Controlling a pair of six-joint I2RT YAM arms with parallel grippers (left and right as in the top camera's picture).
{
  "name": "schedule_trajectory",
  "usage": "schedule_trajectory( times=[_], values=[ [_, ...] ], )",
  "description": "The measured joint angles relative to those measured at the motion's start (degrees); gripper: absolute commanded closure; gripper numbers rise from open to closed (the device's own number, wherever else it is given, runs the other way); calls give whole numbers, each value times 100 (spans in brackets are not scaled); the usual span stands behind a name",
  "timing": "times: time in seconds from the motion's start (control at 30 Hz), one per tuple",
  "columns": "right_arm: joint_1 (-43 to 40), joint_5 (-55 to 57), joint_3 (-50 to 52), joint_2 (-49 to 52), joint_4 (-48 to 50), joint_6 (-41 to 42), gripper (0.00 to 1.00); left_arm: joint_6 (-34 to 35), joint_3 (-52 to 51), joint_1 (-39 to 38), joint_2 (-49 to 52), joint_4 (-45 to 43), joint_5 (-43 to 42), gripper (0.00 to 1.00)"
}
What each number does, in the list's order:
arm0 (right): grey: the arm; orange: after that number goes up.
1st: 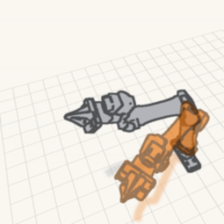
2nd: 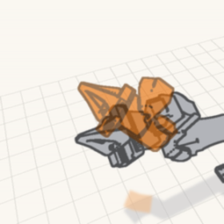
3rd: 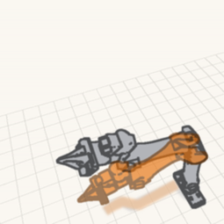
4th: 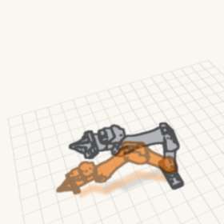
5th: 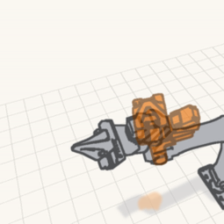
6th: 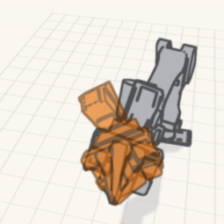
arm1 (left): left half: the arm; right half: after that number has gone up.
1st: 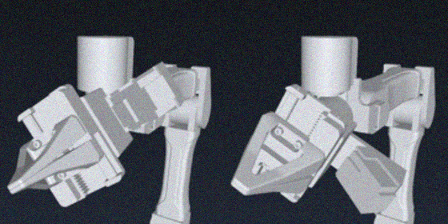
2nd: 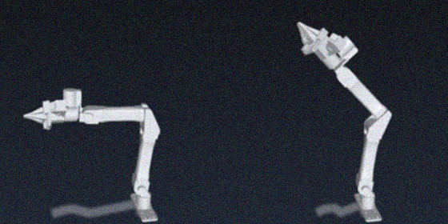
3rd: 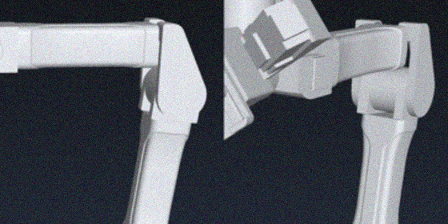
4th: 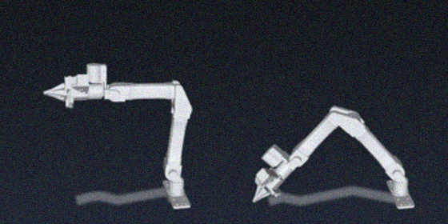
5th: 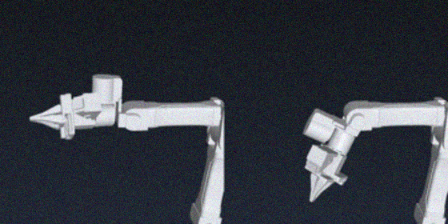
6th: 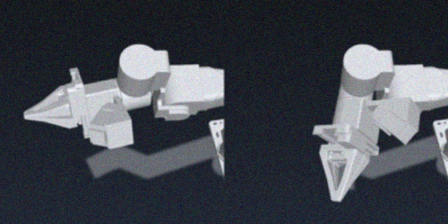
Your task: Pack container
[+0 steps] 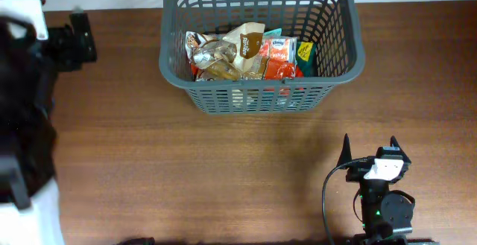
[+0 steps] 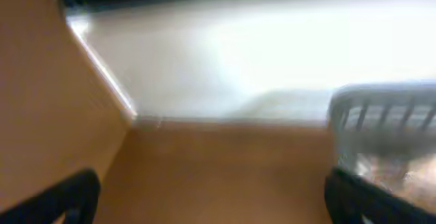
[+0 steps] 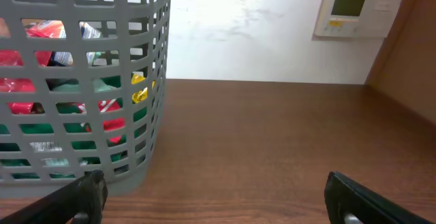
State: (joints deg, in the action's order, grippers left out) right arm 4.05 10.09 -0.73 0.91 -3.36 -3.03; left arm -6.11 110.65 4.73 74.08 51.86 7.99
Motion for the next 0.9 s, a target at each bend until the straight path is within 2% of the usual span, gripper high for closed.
schedule_trajectory(
  times=[0.1, 0.23, 0.3, 0.43, 0.57, 0.77, 0.9],
  values=[
    [0, 2, 0, 0, 0, -2, 1, 166, -1926, -234, -990, -2004, -127, 1],
    [0, 0, 0, 0, 0, 4, 1, 365, -4203, -468, -1974, -3661, -201, 1],
    [0, 0, 0, 0, 0, 2, 1, 608, -5289, -511, -2481, -4052, -157, 1],
    [0, -2, 0, 0, 0, 0, 1, 1104, -7425, -516, -3724, -4380, 48, 1],
    [0, 0, 0, 0, 0, 0, 1, 1283, -8590, -516, -4789, -4546, 120, 1],
    [0, 0, 0, 0, 0, -4, 1, 1370, -9755, -516, -6356, -4387, 192, 1],
    [0, 0, 0, 0, 0, 0, 1, 1368, -10078, -516, -6924, -3995, 212, 1]
  ],
)
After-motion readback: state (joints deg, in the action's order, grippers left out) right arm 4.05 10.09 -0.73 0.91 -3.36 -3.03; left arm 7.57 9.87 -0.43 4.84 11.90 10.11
